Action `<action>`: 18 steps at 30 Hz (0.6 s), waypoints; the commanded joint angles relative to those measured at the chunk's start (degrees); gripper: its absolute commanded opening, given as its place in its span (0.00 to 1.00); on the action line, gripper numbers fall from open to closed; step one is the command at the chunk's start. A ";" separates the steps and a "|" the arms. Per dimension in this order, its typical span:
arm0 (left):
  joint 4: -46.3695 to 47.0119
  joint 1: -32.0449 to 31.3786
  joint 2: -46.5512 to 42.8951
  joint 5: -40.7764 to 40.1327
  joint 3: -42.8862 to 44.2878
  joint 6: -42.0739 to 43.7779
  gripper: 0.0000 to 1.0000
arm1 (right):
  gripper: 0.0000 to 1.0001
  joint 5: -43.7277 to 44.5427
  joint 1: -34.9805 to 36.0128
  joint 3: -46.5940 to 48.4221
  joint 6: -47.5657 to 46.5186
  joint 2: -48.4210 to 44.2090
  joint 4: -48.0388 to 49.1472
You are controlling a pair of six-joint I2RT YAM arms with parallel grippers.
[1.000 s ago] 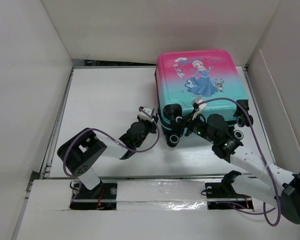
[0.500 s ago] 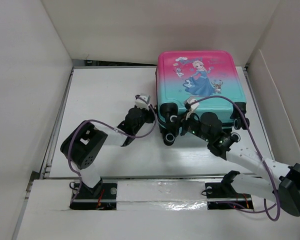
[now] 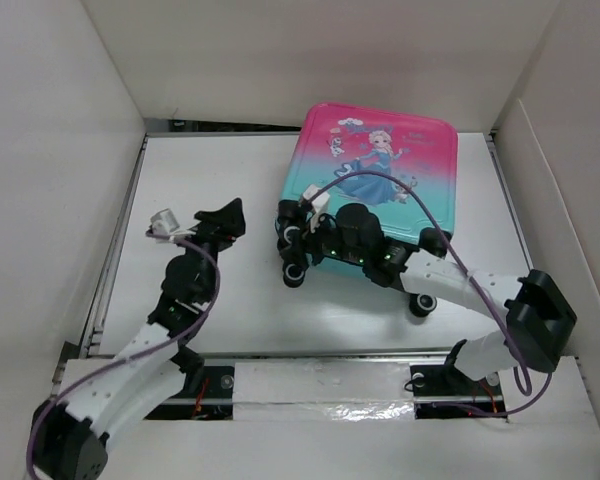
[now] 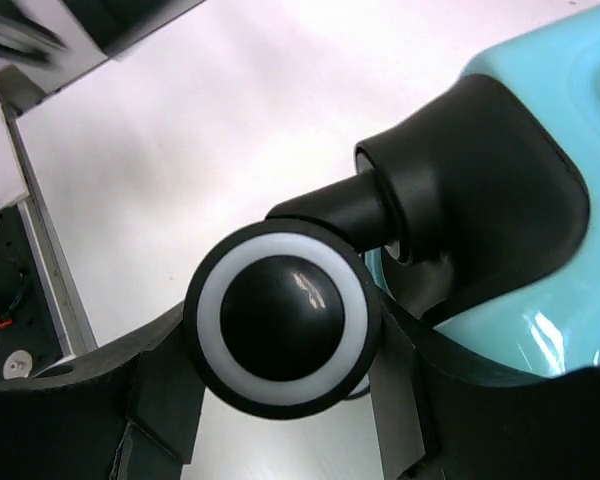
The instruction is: Pack the luggage
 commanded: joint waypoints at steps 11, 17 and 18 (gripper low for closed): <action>-36.27 -0.17 -22.67 8.11 14.66 -0.59 0.99 | 1.00 10.47 6.45 5.46 -8.54 -21.50 -5.92; -38.04 0.36 -22.60 13.31 21.59 7.57 0.99 | 1.00 20.07 -5.06 -2.02 -9.69 -41.55 -10.85; -40.48 0.36 -21.81 13.84 23.26 8.20 0.99 | 1.00 21.47 -8.21 -2.46 -9.60 -43.14 -11.03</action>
